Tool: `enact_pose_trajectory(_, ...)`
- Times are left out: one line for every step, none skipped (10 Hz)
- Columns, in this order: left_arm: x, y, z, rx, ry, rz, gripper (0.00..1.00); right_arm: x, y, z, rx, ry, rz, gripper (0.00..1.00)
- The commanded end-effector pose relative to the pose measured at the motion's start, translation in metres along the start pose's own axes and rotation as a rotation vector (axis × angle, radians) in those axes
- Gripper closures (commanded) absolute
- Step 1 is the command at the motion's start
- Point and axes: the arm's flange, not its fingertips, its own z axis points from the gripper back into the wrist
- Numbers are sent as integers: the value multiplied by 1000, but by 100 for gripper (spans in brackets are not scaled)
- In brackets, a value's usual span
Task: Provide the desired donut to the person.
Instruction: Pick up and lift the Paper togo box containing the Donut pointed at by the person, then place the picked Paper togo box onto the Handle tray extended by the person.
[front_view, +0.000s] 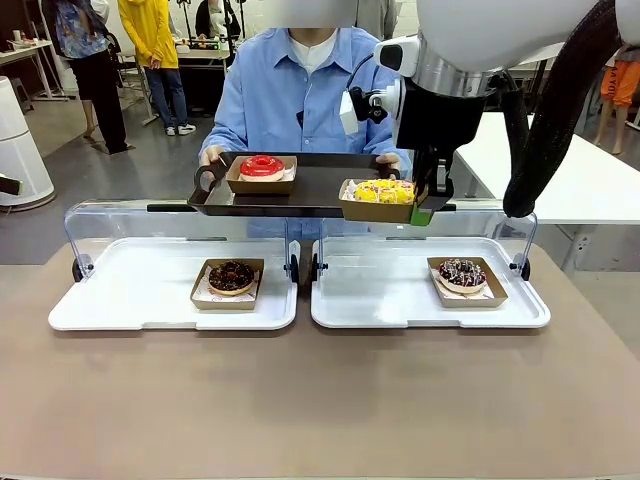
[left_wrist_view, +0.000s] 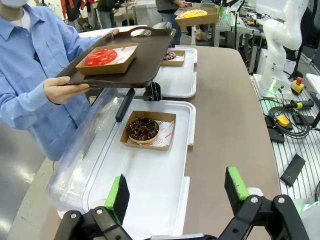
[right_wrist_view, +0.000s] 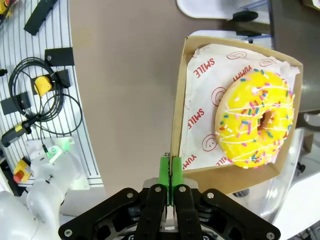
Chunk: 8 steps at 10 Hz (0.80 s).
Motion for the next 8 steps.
enact_pose_trajectory(1, -1, 0, 16, 2, 4, 0, 1, 2, 1, -4, 2, -2, 100)
enact_pose_trajectory(1, -1, 0, 16, 2, 4, 0, 1, 2, 1, -4, 2, -2, 100)
enact_pose_trajectory(1, -1, 0, 16, 2, 4, 0, 1, 2, 1, -4, 2, -2, 100)
enact_pose_trajectory(1, -1, 0, 16, 2, 4, 0, 1, 2, 1, -4, 2, -2, 100)
enact_pose_trajectory(1, -1, 0, 16, 2, 4, 0, 1, 2, 1, -4, 2, -2, 100)
enact_pose_trajectory(1, -1, 0, 16, 2, 4, 0, 1, 2, 1, -4, 2, -2, 100)
enact_pose_trajectory(1, -1, 0, 16, 2, 4, 0, 1, 2, 1, -4, 2, -2, 100)
enact_pose_trajectory(1, -1, 0, 16, 2, 4, 0, 1, 2, 1, -4, 2, -2, 100)
